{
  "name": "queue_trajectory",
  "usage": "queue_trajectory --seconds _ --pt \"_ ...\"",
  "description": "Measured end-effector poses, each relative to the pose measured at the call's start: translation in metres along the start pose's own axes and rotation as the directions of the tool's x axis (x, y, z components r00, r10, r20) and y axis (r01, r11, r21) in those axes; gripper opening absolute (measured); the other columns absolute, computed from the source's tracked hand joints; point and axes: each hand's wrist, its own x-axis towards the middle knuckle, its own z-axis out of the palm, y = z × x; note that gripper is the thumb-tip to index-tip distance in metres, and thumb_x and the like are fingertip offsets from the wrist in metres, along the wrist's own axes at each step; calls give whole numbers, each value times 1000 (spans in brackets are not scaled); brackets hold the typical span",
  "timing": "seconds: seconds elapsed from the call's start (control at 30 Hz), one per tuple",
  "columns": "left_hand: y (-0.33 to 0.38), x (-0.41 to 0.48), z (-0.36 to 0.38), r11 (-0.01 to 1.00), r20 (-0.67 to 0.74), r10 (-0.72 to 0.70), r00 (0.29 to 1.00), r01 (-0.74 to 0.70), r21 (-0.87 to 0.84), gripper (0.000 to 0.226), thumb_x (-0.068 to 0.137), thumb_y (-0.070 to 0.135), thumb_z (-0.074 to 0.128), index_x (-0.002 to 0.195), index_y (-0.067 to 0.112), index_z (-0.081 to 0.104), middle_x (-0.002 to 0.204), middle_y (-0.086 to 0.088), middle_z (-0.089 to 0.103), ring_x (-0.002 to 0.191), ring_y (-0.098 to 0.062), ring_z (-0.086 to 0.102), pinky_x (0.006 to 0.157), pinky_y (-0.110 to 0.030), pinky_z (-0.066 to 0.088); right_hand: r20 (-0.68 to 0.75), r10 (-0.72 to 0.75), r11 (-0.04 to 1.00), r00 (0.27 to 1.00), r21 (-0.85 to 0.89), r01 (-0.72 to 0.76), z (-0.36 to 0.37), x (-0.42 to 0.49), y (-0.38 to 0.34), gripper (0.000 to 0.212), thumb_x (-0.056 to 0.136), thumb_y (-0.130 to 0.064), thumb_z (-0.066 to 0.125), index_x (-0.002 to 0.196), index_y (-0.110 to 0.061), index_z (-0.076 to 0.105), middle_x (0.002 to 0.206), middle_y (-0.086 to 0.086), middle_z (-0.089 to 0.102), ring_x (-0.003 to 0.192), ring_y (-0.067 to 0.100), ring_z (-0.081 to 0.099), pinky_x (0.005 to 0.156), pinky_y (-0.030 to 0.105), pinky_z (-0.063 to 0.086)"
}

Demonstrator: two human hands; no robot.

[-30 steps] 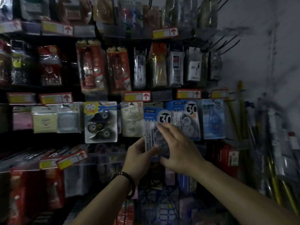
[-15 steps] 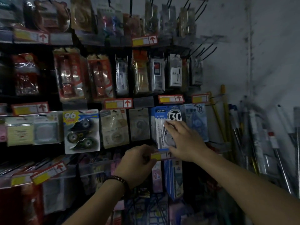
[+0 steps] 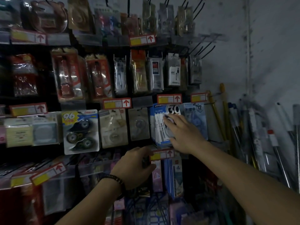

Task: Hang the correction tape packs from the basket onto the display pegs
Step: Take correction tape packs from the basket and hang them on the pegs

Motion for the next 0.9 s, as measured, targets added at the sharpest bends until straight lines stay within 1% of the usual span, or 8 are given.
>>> queue_trajectory --seconds 0.07,0.17,0.27,0.33,0.47,0.63,0.77,0.9 --pt "-2 -1 1 1000 9 2 1000 -2 5 40 94 53 67 129 36 60 119 12 60 104 -9 63 91 -31 58 27 -4 1000 1000 11 4 -2 1 0 84 102 -28 58 168 -22 7 173 -4 4 156 23 9 115 44 41" --pt "-6 -4 3 1000 11 4 1000 -4 -1 37 95 52 67 128 36 61 119 12 59 105 -10 63 91 -29 57 30 21 999 999 47 -22 -2 2 -1 86 102 -30 60 168 -24 6 171 -7 6 155 22 10 114 43 39" --pt "-8 -8 4 1000 19 5 1000 -5 5 34 95 51 67 126 36 63 118 12 59 102 -10 61 85 -22 50 30 33 996 999 80 -35 1 2 1 86 102 -30 59 168 -27 5 171 -9 6 154 22 12 117 45 35" --pt "-10 -11 4 1000 28 6 1000 -6 3 33 96 50 66 125 36 65 118 14 57 100 -8 60 83 -20 49 35 36 992 999 121 -40 1 2 5 87 102 -28 60 168 -29 4 170 -10 7 152 23 15 120 47 35" --pt "-12 -13 6 1000 40 8 999 -7 -4 30 97 49 66 124 36 67 119 14 57 104 -9 61 86 -22 51 42 46 983 998 174 -53 -2 -1 11 87 102 -32 59 168 -29 2 168 -9 11 151 24 17 118 51 38" --pt "-12 -11 10 1000 52 11 999 -10 -22 31 95 53 67 122 38 68 120 15 58 107 -9 63 93 -33 58 110 39 991 993 121 -52 -7 0 12 87 103 -36 58 168 -29 0 168 -6 9 152 25 15 116 54 40" --pt "-10 -11 11 999 66 19 998 -17 -33 31 96 51 67 123 36 68 121 13 58 109 -10 62 96 -34 57 151 -7 996 989 87 -6 -15 3 14 85 106 -42 53 167 -30 -5 169 -6 5 154 24 11 122 50 31" --pt "-10 -13 11 999 74 22 997 -20 -31 31 96 50 67 123 35 68 121 13 58 110 -9 62 97 -32 57 174 -35 997 984 79 22 -19 3 20 83 107 -42 51 167 -32 -7 170 -7 4 154 23 9 122 49 27"
